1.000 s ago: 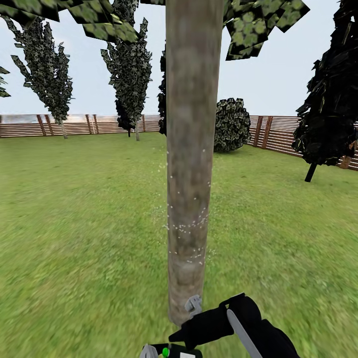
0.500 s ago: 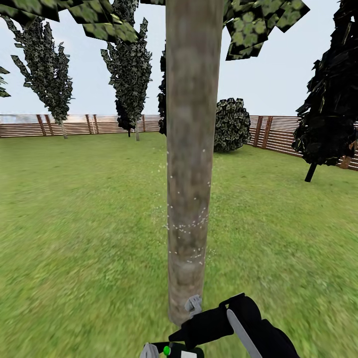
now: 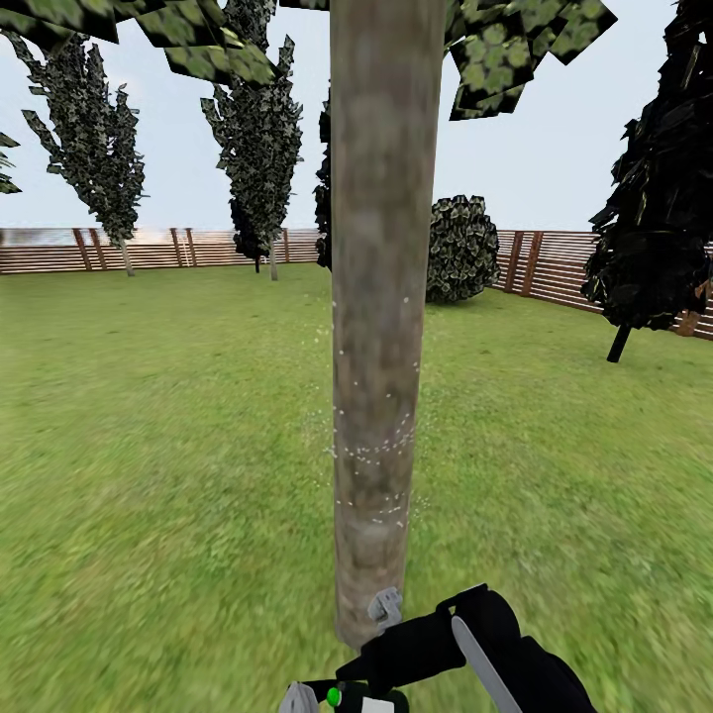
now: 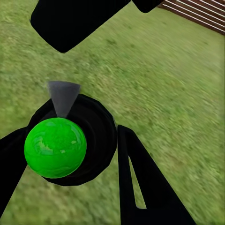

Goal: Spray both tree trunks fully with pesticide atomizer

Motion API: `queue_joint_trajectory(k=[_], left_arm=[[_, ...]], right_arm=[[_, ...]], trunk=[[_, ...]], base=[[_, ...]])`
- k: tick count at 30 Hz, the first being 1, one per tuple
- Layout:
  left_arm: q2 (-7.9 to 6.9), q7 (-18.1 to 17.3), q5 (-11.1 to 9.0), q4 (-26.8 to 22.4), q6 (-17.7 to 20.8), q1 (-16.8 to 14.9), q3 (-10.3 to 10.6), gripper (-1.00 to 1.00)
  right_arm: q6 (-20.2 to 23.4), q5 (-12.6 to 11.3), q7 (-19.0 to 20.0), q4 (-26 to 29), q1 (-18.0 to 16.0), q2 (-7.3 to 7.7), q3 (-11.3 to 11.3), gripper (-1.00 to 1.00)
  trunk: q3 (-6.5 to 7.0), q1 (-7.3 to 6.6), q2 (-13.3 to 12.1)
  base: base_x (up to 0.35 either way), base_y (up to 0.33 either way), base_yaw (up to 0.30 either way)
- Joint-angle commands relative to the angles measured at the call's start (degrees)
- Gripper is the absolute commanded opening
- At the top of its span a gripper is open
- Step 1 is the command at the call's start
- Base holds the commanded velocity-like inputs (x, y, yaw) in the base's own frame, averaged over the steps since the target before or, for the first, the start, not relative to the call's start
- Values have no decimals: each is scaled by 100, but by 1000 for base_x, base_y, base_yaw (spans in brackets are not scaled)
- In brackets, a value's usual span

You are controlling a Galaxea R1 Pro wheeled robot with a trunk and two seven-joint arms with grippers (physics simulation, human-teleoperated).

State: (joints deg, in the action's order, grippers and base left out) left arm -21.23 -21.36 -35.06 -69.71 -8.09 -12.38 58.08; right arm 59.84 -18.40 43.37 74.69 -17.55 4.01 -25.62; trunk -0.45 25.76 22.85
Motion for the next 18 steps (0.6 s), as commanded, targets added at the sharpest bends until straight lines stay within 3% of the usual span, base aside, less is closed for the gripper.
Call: queue_joint_trajectory(k=[1,12,18], left_arm=[[-4,-8,-53,2,-17,-6,20,-100],[-4,-8,-53,-20,-7,-8,20,-100],[-4,-8,-53,-49,-8,-7,20,-100]], right_arm=[[16,19,24,2,-5,3,-4,-100],[16,21,0,-44,-3,-37,-13,-100],[16,21,-12,-104,-3,-41,-194,-100]], trunk=[[-5,3,7],[-5,3,7],[-5,3,7]], base=[[0,0,0],[0,0,0],[0,0,0]])
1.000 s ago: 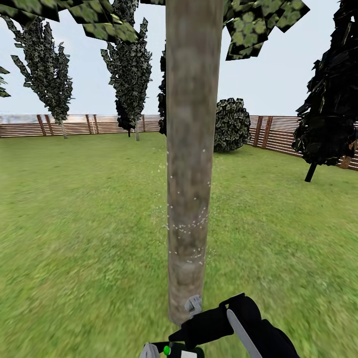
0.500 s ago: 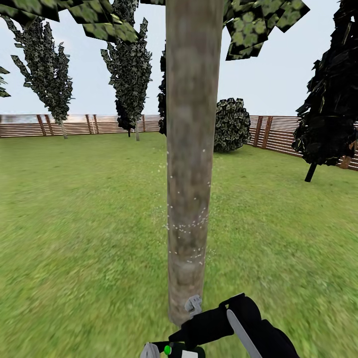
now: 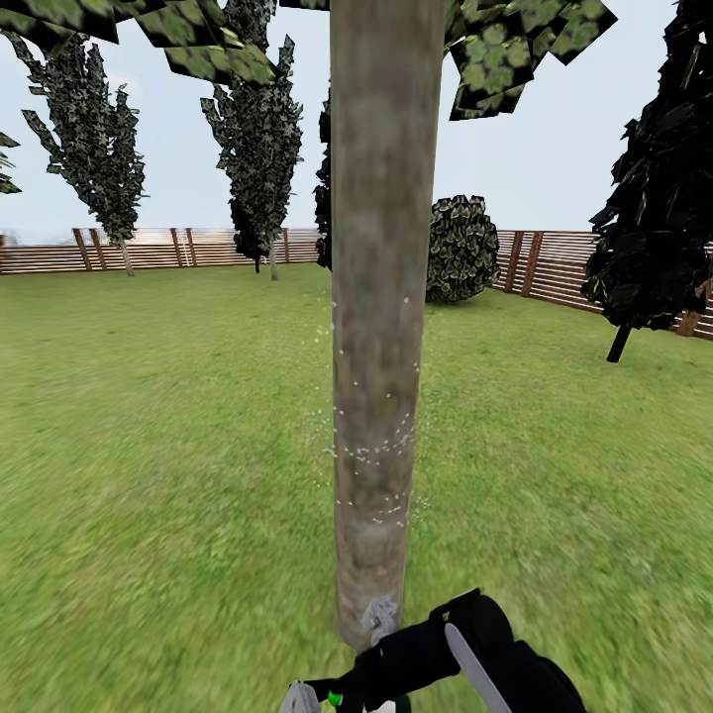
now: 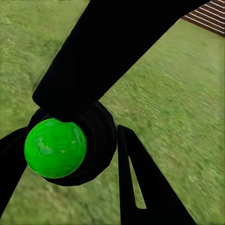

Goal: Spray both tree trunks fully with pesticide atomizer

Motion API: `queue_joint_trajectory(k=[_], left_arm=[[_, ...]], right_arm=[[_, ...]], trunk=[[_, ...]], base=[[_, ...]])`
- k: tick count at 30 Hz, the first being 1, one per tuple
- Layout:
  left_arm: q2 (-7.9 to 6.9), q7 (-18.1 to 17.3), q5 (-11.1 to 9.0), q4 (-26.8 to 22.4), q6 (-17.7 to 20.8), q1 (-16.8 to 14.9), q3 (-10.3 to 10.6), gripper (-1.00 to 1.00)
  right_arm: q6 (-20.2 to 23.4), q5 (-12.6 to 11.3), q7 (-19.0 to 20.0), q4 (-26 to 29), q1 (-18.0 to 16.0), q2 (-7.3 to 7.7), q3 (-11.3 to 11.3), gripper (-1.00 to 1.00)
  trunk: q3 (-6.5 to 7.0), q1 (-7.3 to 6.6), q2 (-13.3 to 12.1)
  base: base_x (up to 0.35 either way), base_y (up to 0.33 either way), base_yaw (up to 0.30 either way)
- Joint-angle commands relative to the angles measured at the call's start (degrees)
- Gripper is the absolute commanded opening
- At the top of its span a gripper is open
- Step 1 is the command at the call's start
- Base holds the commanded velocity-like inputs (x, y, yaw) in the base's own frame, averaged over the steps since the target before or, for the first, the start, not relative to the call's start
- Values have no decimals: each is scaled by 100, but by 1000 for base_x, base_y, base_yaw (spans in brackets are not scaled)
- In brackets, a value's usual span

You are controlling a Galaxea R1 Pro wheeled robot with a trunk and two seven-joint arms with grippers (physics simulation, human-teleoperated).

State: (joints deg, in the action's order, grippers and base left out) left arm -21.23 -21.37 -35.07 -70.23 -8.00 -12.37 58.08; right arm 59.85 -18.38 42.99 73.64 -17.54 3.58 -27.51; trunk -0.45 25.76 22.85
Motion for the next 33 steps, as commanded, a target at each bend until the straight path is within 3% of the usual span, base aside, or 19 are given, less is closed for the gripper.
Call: queue_joint_trajectory(k=[1,15,22,30,33], left_arm=[[-4,-8,-53,-5,-17,-7,19,-100],[-4,-8,-53,-22,-17,-2,19,-100],[-4,96,-60,-10,-9,-2,19,-100],[-4,128,-62,-9,-19,-2,19,-100],[-4,184,-88,-9,-12,-2,11,-100]], right_arm=[[15,19,26,-5,-4,3,-11,-100],[15,21,26,-16,-4,3,-19,-100],[15,-41,82,148,0,66,90,-100],[15,-48,101,662,46,167,686,-100],[15,-53,104,845,48,293,1155,-100]], trunk=[[-5,3,7],[-5,3,7],[-5,3,7],[-5,3,7],[-5,3,7]], base=[[0,0,0],[0,0,0],[0,0,0],[0,0,0],[0,0,0]])
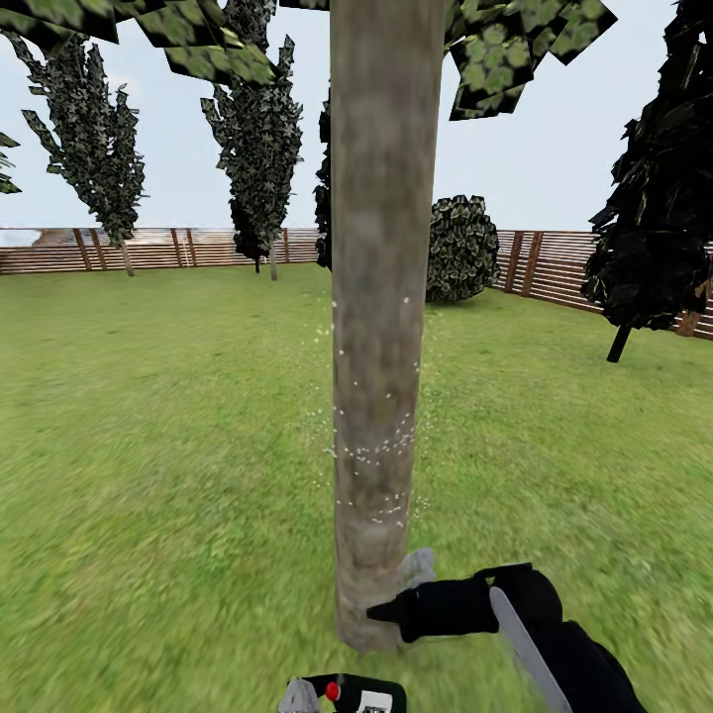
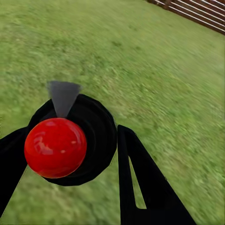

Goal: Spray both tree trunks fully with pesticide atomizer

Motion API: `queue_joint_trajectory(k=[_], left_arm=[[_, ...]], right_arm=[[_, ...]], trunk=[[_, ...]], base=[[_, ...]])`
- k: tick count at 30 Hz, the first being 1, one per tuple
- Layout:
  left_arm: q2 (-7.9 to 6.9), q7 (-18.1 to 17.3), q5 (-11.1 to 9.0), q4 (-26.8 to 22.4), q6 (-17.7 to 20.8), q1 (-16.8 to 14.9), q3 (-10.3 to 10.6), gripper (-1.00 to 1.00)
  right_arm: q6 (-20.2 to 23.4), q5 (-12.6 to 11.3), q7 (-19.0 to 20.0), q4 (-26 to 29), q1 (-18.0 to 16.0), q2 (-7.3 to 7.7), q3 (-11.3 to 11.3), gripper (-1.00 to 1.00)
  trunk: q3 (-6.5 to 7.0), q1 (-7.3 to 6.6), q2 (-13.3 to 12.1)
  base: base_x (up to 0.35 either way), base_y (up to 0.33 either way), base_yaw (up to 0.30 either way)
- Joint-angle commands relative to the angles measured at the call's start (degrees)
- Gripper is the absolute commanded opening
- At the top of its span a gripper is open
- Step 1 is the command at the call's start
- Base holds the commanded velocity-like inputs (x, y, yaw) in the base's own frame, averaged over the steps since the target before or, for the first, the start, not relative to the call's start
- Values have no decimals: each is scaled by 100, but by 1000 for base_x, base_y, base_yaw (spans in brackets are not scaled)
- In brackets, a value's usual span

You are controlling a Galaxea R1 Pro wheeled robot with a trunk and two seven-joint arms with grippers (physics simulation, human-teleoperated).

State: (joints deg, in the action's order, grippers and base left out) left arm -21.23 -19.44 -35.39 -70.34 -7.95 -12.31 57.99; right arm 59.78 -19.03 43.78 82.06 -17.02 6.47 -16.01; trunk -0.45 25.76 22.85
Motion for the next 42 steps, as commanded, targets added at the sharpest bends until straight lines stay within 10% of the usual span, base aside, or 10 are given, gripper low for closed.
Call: queue_joint_trajectory(k=[1,10,18,19,42], left_arm=[[-4,49,-65,1,-13,-8,16,-100],[-4,1677,-676,-175,-54,220,-52,-100],[11,2418,-755,-384,-281,733,-1055,-100],[15,2428,-756,-384,-286,751,-1108,-100],[36,2445,-758,-351,-284,783,-1202,-100]], right_arm=[[22,12,26,64,-3,48,177,-100],[22,84,21,452,-6,511,1714,-100],[22,101,1,606,4,665,2320,-100],[22,101,0,622,5,668,2355,100],[22,99,-37,656,6,669,2448,100]], trunk=[[-5,3,7],[-5,3,7],[-5,3,7],[-5,3,7],[-5,3,7]], base=[[0,0,0],[0,0,0],[0,0,0],[0,0,0],[0,0,0]])
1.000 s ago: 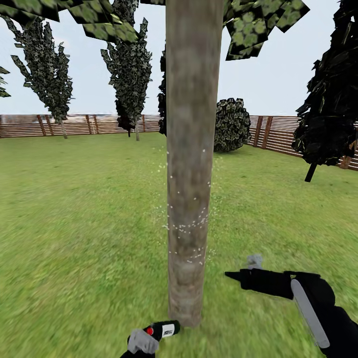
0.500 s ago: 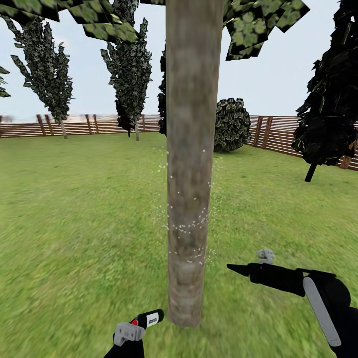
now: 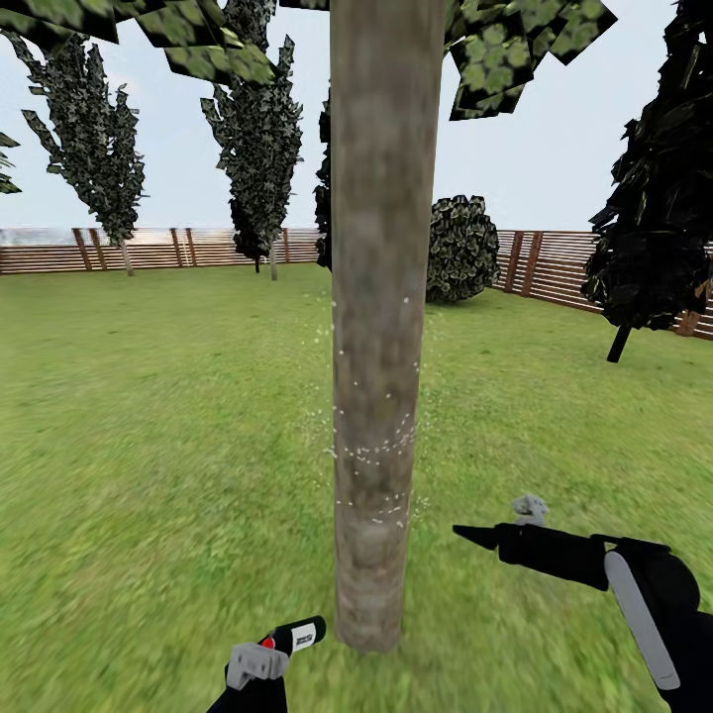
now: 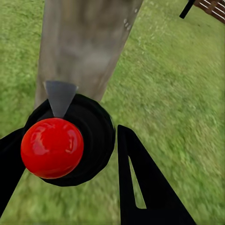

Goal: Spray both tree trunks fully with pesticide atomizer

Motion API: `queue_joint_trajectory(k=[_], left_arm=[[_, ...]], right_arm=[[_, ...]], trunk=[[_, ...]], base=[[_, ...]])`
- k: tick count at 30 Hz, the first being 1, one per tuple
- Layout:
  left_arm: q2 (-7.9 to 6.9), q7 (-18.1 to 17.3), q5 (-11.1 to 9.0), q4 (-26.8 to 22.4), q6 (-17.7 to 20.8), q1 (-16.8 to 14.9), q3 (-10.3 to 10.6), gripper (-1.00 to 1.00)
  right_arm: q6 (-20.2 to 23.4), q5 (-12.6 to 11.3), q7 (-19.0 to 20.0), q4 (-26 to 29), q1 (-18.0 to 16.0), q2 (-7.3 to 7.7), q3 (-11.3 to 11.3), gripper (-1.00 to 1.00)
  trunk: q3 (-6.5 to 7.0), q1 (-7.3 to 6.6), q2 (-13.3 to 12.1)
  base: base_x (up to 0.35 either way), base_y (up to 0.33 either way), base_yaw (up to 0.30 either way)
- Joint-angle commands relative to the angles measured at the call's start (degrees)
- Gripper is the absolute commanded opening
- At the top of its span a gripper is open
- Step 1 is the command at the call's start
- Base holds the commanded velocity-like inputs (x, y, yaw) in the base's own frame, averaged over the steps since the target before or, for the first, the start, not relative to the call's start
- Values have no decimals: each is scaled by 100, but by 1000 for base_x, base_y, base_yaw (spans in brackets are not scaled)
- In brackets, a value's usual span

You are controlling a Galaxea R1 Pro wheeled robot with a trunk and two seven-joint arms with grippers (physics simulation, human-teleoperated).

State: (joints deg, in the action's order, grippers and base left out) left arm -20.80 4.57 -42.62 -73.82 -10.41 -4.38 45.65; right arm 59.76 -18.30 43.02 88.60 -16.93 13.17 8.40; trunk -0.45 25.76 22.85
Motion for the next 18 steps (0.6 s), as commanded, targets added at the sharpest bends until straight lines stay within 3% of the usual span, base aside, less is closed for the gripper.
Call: queue_joint_trajectory(k=[1,5,9,13,18], left_arm=[[-8,44,-36,-5,-36,-10,32,-100],[-18,49,-36,-59,-39,13,32,-100],[-17,163,-34,-99,-41,56,30,-100],[-13,757,-29,-156,-54,73,37,-100],[13,1034,-113,-114,-57,77,9,-100]], right_arm=[[24,26,30,0,-3,-2,31,100],[24,28,-213,11,-1,-26,529,100],[24,33,-323,15,205,-24,832,100],[-829,29,-617,-43,772,-57,1182,100],[-1979,26,-820,-424,1264,-95,1265,100]], trunk=[[-4,3,7],[11,3,7],[21,3,7],[23,3,7],[23,3,7]], base=[[0,0,0],[0,0,62],[0,0,224],[0,0,283],[0,0,295]])
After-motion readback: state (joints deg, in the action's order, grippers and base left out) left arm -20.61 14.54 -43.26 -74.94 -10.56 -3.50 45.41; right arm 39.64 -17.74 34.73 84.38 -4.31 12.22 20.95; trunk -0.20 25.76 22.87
